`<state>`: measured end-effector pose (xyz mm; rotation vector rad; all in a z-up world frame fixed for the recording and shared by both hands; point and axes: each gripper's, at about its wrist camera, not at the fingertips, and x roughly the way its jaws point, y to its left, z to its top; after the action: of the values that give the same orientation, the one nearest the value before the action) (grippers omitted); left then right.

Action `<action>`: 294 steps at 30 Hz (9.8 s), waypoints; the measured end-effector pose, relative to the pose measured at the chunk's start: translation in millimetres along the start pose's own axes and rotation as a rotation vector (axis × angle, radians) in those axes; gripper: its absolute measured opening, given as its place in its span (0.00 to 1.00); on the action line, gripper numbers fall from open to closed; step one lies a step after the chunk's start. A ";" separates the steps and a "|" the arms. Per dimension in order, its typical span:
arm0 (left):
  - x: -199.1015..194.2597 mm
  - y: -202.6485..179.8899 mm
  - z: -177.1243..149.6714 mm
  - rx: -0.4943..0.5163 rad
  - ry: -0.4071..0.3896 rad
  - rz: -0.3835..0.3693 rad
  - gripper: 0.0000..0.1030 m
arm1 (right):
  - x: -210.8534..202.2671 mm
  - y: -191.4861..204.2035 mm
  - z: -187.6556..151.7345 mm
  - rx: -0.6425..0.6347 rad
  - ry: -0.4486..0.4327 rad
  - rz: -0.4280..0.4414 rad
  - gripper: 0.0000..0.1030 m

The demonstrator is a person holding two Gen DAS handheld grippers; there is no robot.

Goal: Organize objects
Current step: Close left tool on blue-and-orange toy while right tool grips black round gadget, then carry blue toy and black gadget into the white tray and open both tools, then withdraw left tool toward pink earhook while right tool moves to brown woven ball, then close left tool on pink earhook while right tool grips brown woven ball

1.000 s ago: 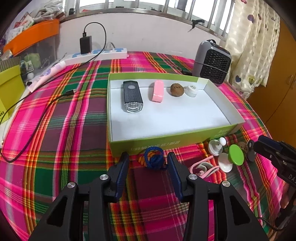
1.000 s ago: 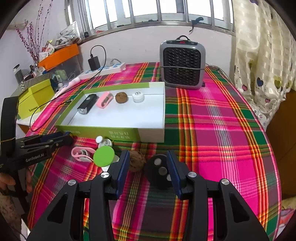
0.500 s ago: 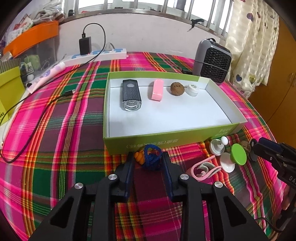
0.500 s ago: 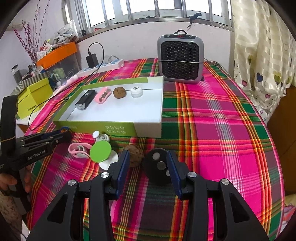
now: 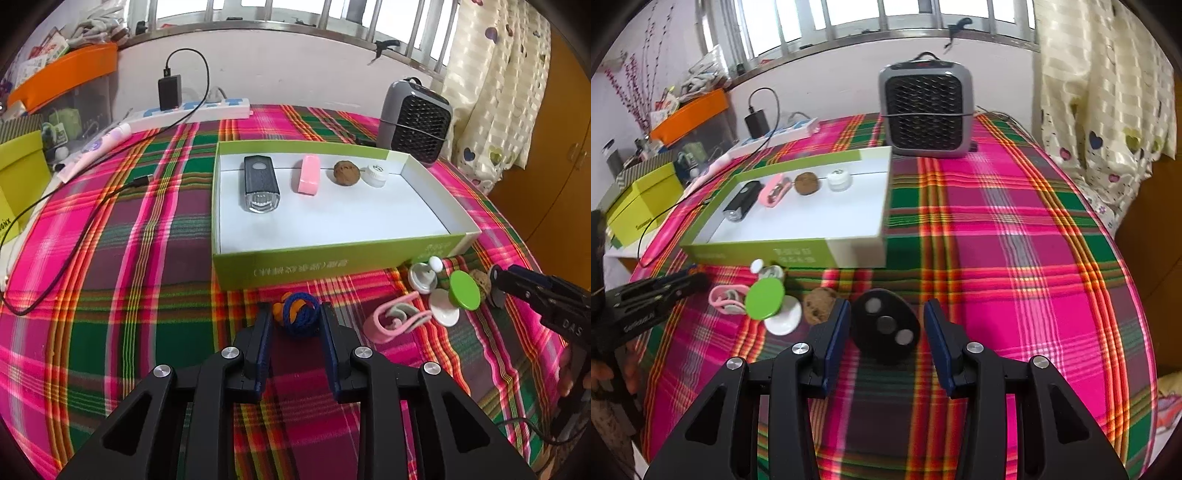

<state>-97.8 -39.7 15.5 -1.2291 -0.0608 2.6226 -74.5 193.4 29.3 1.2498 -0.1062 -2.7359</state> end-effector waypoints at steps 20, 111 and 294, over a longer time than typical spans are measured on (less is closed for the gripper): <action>-5.4 2.8 -9.9 -0.004 0.010 -0.017 0.23 | 19.1 -1.8 1.4 -0.021 0.039 0.010 0.41; -6.6 -26.7 55.4 0.070 -0.069 -0.047 0.16 | 9.7 32.4 70.3 -0.129 -0.074 0.062 0.28; -20.9 -30.5 -6.5 0.084 -0.079 -0.055 0.45 | -6.6 15.4 0.8 -0.052 -0.074 0.069 0.48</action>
<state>-73.8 -15.5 31.3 -1.0808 0.0021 2.5978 -69.4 179.1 36.5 1.1113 -0.0833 -2.7077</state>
